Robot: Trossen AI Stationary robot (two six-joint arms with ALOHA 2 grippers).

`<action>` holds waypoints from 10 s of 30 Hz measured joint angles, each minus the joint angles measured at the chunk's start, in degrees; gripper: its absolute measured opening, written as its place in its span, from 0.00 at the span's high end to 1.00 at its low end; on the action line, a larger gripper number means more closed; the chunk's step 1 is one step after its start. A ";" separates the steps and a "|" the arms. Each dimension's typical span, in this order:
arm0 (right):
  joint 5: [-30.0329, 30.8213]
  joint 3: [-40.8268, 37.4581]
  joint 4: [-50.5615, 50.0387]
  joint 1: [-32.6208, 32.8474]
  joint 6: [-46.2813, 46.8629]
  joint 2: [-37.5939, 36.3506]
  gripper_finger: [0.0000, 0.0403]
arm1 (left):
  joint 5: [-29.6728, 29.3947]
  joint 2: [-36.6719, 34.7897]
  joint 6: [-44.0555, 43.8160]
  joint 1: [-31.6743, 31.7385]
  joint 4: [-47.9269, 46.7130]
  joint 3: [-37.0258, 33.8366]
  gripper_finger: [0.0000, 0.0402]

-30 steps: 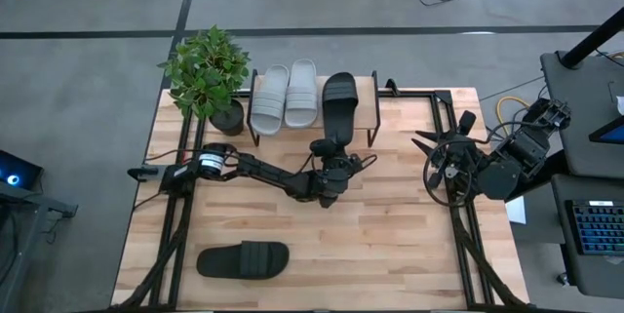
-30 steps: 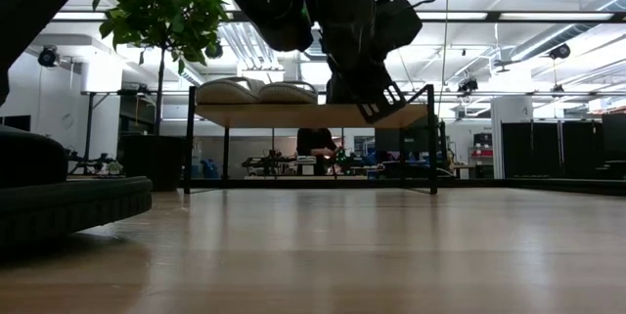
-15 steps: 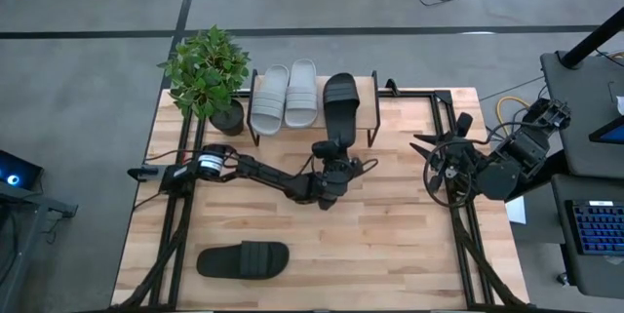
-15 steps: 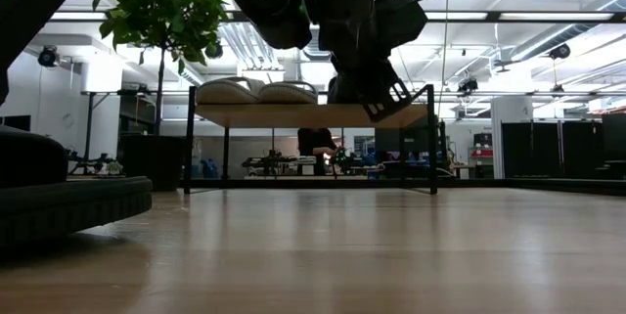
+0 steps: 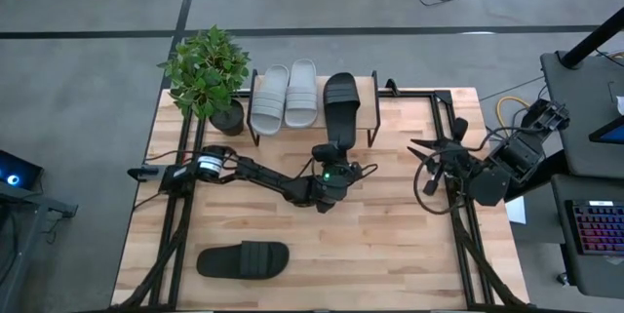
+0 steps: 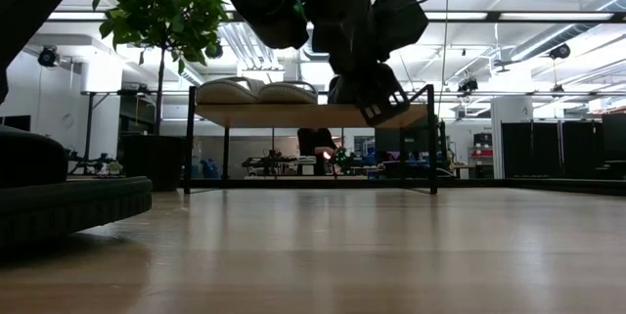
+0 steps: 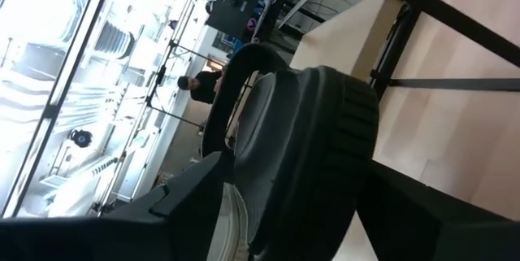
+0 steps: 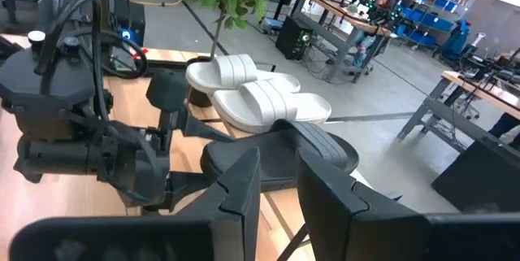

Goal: Pick and place slides into the shelf
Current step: Put the right black slipper on the shelf

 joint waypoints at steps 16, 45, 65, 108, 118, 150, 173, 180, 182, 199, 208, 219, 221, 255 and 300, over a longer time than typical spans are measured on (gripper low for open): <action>0.06 -0.47 0.01 -0.01 0.05 0.00 0.83 | -6.57 -0.16 0.83 -1.93 -1.41 0.00 0.29; 0.66 -0.56 0.03 -0.25 -3.75 -0.09 0.84 | -2.22 -25.09 -2.58 -23.05 -4.77 -0.78 0.39; -12.30 -0.78 4.86 -20.83 -12.12 0.03 0.87 | 11.26 -47.72 -21.05 -30.34 -3.23 -27.20 0.97; -55.70 -0.87 28.63 -71.15 -43.60 29.77 0.98 | 16.82 -55.66 -15.56 -30.28 0.51 -34.86 0.97; -60.06 -0.87 28.71 -71.15 -42.43 29.77 0.98 | 16.80 -55.66 -15.63 -30.28 0.51 -34.88 0.97; -61.33 -0.85 23.49 -68.89 -32.60 27.82 0.98 | 16.81 -55.67 -15.69 -30.26 0.51 -35.39 0.97; -63.64 -0.85 24.62 -62.98 -28.38 31.54 0.98 | 16.82 -55.67 -15.57 -30.26 0.55 -35.58 0.97; -64.74 -0.85 25.32 -62.82 -28.40 31.54 0.98 | 16.82 -55.66 -15.56 -30.24 0.56 -35.58 0.97; -64.62 -0.85 25.27 -62.81 -28.55 31.54 0.98 | 16.82 -55.66 -15.56 -30.24 0.56 -35.58 0.97; -55.39 -0.85 27.39 -65.43 -35.69 31.14 0.98 | 16.84 -55.68 -15.54 -30.24 0.56 -35.60 0.97; -57.36 -0.85 27.47 -70.70 -36.46 31.17 0.98 | 16.84 -55.66 -15.54 -30.24 0.56 -35.60 0.97; -60.99 -0.85 31.65 -71.98 -37.41 34.67 0.98 | 16.85 -55.68 -15.52 -30.17 0.58 -35.63 0.97; -60.99 -0.85 32.18 -72.08 -37.43 35.35 0.98 | 16.84 -55.67 -15.52 -30.17 0.57 -35.63 0.97; -62.89 2.04 33.81 -72.99 -32.09 38.95 0.98 | 16.85 -55.68 -15.54 -30.17 0.56 -35.63 0.97; -37.36 -0.64 47.48 -53.85 -75.01 35.65 0.62 | 16.82 -55.68 -15.54 -30.17 0.54 -35.63 0.97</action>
